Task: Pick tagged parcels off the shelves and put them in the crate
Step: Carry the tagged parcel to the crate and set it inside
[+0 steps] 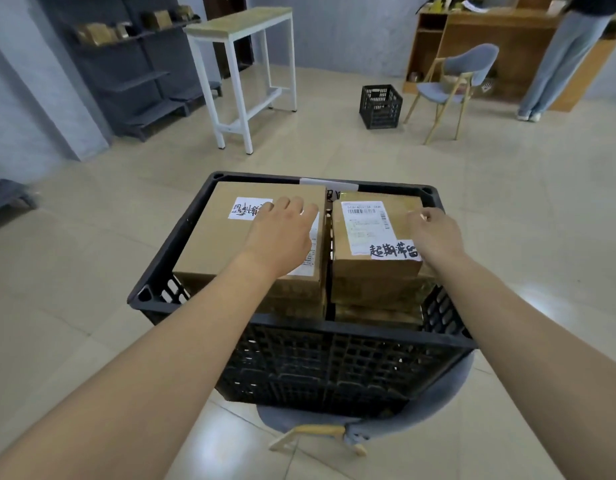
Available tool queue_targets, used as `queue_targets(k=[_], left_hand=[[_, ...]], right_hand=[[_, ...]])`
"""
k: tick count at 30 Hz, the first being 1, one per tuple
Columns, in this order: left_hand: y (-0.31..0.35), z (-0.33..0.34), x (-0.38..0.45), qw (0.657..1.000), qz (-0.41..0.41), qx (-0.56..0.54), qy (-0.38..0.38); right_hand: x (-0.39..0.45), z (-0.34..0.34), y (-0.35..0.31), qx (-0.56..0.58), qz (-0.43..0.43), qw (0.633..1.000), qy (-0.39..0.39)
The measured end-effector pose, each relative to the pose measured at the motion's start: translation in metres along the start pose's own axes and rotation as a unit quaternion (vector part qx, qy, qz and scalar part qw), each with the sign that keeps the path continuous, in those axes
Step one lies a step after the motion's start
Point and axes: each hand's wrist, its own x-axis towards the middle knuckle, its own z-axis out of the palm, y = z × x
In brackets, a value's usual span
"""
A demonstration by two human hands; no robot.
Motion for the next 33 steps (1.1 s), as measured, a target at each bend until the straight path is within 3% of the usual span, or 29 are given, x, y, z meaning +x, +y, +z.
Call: queue_targets(k=[4, 11, 17, 25, 33], left_hand=[[-0.008, 0.001, -0.006, 1.0, -0.005, -0.022, 0.006], [-0.058, -0.015, -0.063, 0.997, -0.07, -0.001, 0.032], [-0.098, -0.047, -0.178, 0.969, -0.241, 0.051, 0.021], [-0.037, -0.079, -0.415, 0.837, -0.53, 0.104, -0.087], [0.121, -0.163, -0.663, 0.64, -0.738, 0.15, -0.153]], right_hand=[[-0.024, 0.007, -0.022, -0.137, -0.174, 0.974, 0.043], [-0.098, 0.085, -0.09, -0.286, -0.416, 0.857, -0.107], [-0.164, 0.149, -0.125, -0.284, -0.553, 0.761, -0.185], [-0.351, 0.197, -0.107, -0.22, -0.729, 0.561, -0.326], [-0.617, 0.149, -0.024, -0.144, -0.83, 0.334, -0.424]])
